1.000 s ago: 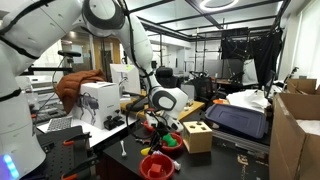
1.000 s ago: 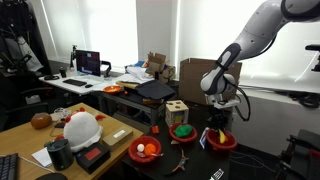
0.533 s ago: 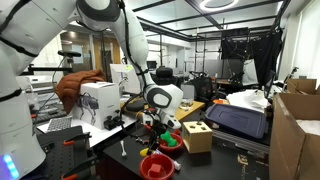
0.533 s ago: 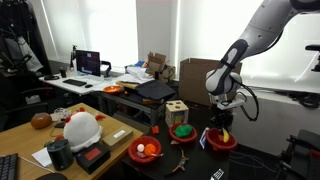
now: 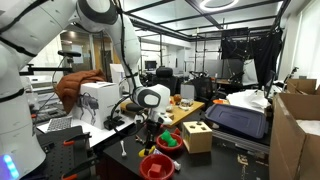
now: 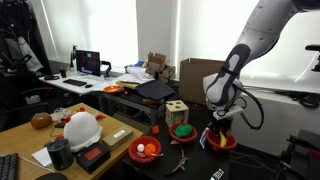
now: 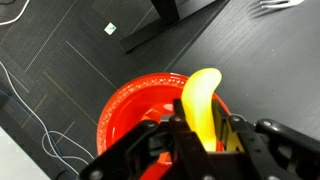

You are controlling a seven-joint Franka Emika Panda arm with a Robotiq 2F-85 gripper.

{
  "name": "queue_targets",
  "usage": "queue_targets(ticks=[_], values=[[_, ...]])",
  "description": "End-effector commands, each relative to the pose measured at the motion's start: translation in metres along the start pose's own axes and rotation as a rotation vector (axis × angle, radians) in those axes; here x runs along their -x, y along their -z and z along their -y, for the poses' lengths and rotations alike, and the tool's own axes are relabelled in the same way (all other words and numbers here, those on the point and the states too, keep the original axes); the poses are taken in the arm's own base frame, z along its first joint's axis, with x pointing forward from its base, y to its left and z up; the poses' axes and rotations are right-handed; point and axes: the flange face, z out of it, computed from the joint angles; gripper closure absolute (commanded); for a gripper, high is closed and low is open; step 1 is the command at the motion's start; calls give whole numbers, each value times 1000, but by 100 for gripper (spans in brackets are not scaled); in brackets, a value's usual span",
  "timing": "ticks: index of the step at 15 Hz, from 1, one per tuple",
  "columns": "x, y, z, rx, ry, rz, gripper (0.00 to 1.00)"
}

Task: Put the banana toy in the bowl to the right

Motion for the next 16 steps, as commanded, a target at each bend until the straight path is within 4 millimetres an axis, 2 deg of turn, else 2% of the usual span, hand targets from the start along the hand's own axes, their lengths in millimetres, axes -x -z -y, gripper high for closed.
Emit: queue_targets(ticks=[1, 3, 7, 8, 10, 16], values=[[12, 10, -8, 6, -50, -47, 92], [-5, 19, -16, -21, -83, -63, 92], [-26, 40, -34, -34, -136, -118, 92], [-38, 44, -33, -33, -139, -127, 92], [-49, 49, -28, -32, -136, -143, 92], [-66, 44, -10, -29, -113, -155, 92]])
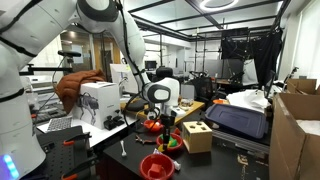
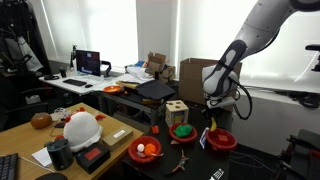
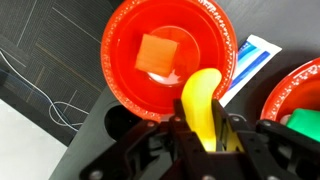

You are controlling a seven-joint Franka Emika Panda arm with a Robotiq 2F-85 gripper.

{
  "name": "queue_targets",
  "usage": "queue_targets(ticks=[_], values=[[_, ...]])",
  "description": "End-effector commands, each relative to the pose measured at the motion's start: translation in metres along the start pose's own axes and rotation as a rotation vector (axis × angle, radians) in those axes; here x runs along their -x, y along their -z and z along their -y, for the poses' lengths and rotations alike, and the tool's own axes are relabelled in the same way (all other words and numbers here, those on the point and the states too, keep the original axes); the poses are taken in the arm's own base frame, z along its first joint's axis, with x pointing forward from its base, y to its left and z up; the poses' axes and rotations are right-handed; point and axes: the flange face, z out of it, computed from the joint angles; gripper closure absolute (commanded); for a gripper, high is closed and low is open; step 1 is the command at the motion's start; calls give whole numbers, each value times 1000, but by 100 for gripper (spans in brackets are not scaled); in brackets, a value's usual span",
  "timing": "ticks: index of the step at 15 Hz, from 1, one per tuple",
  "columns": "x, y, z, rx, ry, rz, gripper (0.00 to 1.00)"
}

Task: Put the banana toy in the bowl to the right

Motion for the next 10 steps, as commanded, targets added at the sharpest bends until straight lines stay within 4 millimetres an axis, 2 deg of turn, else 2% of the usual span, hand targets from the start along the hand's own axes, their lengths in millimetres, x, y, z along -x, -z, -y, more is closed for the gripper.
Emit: queue_targets(ticks=[1, 10], values=[[-8, -8, 9, 20, -9, 4, 92], [-17, -20, 3, 82, -41, 5, 92]])
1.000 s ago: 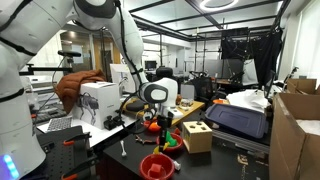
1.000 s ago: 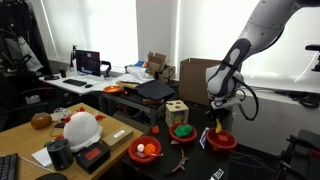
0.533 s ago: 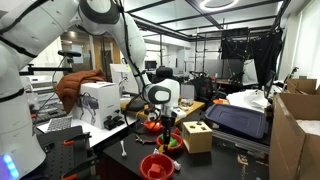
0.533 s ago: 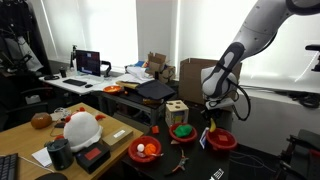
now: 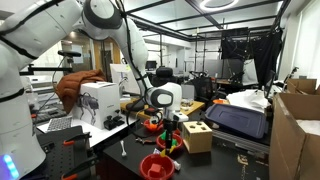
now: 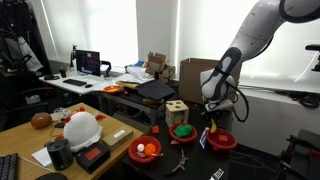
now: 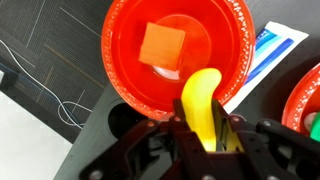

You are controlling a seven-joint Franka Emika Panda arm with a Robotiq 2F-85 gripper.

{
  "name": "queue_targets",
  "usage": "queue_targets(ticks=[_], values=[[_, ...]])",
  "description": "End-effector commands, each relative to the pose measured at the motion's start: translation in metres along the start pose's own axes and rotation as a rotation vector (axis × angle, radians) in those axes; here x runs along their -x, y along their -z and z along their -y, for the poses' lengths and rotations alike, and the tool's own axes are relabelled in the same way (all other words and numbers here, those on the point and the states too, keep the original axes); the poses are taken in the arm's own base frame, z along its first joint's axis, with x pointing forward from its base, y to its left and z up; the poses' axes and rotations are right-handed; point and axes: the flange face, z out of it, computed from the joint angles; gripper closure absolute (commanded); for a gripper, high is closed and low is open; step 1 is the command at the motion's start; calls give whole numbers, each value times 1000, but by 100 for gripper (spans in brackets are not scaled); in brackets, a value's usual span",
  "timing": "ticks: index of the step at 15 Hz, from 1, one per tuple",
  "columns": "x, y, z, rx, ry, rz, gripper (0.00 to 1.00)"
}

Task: Put the banana toy in the bowl to the right

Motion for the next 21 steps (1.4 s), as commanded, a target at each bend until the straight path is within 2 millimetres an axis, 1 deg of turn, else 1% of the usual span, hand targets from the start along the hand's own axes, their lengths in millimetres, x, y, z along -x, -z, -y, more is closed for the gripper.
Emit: queue_targets(ticks=[1, 5, 6, 7, 8, 9, 12, 13, 15, 17, 21], values=[[-1, 1, 3, 50, -17, 8, 92], [10, -5, 5, 98, 10, 40, 92], [12, -8, 5, 124, 14, 49, 45], [15, -9, 5, 136, 16, 55, 42], [17, -9, 6, 146, 20, 59, 37], [18, -10, 7, 153, 21, 61, 30], [20, -8, 10, 150, 42, 63, 6], [20, -6, 11, 113, 64, 71, 1], [22, -4, 18, 66, 111, 77, 0], [27, 2, 28, -4, 185, 82, 0], [43, 25, 38, -137, 348, 125, 0]])
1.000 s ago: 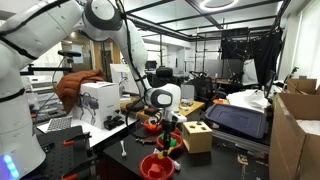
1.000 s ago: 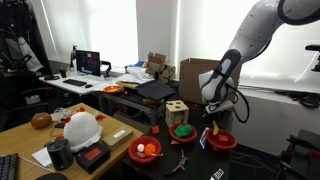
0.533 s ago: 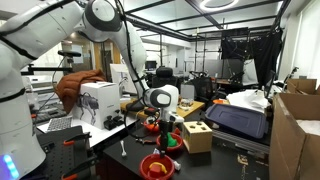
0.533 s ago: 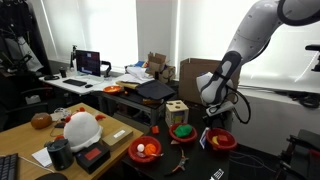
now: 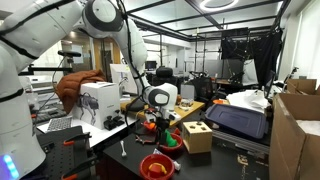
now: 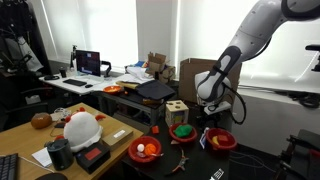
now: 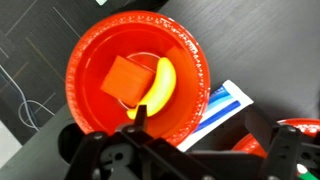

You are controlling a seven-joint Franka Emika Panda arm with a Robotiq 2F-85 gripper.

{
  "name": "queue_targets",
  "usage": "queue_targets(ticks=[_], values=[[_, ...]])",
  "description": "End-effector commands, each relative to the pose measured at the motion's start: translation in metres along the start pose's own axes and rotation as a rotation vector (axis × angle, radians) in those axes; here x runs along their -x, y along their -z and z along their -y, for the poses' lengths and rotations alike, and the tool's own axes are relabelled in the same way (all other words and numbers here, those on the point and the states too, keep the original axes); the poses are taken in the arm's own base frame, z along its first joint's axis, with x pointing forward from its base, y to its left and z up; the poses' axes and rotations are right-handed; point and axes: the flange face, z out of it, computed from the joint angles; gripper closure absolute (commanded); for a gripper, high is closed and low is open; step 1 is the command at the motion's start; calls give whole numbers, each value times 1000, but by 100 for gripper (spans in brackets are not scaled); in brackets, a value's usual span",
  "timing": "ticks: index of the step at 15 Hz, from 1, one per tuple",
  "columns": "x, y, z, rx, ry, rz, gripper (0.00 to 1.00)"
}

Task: Put the banana toy in the bowl to the right

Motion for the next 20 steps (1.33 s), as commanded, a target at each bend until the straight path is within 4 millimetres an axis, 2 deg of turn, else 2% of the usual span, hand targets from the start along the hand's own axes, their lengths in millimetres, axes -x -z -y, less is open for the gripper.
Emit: queue_targets(ticks=[1, 5, 8, 9, 16, 20], values=[[17, 34, 0, -115, 139, 9, 0], [32, 67, -8, -172, 223, -1, 0], [54, 95, -7, -189, 272, -35, 0], [81, 101, -11, -189, 286, -47, 0], [184, 154, -10, -270, 361, -70, 0], [221, 180, -13, -330, 378, -114, 0]])
